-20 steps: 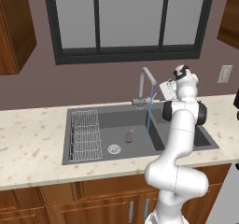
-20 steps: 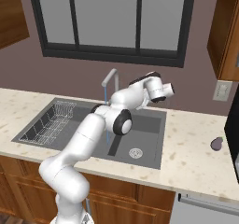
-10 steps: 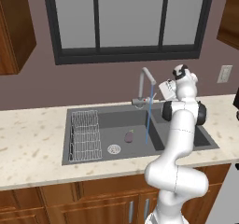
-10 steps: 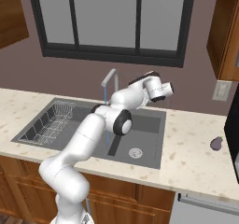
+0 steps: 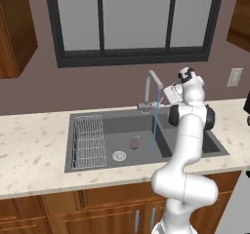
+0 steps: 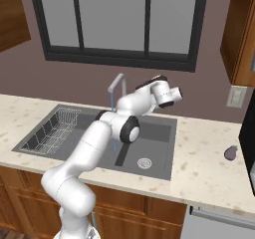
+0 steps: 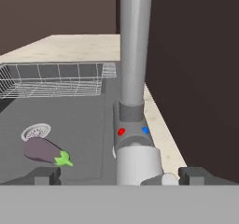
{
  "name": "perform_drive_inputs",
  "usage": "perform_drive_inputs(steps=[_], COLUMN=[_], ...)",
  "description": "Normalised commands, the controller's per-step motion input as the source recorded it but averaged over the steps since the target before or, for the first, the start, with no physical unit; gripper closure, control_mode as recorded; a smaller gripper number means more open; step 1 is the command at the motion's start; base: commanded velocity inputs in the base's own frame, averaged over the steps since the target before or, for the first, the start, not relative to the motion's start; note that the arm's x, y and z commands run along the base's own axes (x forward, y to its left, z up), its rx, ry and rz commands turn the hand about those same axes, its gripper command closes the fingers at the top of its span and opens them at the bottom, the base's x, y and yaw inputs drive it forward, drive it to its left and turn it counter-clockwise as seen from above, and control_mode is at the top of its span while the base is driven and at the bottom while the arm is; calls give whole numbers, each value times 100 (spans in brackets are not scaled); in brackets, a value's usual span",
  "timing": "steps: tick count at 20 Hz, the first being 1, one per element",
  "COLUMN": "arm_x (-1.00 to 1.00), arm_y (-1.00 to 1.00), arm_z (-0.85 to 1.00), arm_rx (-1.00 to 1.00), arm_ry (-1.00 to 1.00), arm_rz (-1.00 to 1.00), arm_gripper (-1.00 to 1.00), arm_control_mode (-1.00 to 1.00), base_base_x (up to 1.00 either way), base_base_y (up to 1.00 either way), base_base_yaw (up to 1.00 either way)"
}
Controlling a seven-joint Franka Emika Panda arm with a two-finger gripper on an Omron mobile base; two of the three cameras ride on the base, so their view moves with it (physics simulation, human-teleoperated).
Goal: Turn on the sink faucet. Then move the eggplant from the counter to the sink. Turn off the sink. Move the vegetable from the sink to the pot next to the stove. Finally move the pot to the rear right burner.
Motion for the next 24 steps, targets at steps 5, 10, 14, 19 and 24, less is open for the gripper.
perform_drive_inputs(steps=[5, 10, 14, 19, 24], arm_x=[0, 0, 0, 0, 0], arm_y=[34, 36, 36, 39, 52], arm_z=[0, 0, 0, 0, 0], arm_rx=[0, 0, 0, 0, 0], arm_ry=[2, 2, 2, 1, 0], arm_rz=[1, 0, 0, 0, 0], arm_gripper=[-100, -100, -100, -100, -100], arm_control_mode=[-100, -100, -100, -100, -100], base_base_x=[0, 0, 0, 0, 0], base_base_y=[0, 0, 0, 0, 0], base_base_yaw=[0, 0, 0, 0, 0])
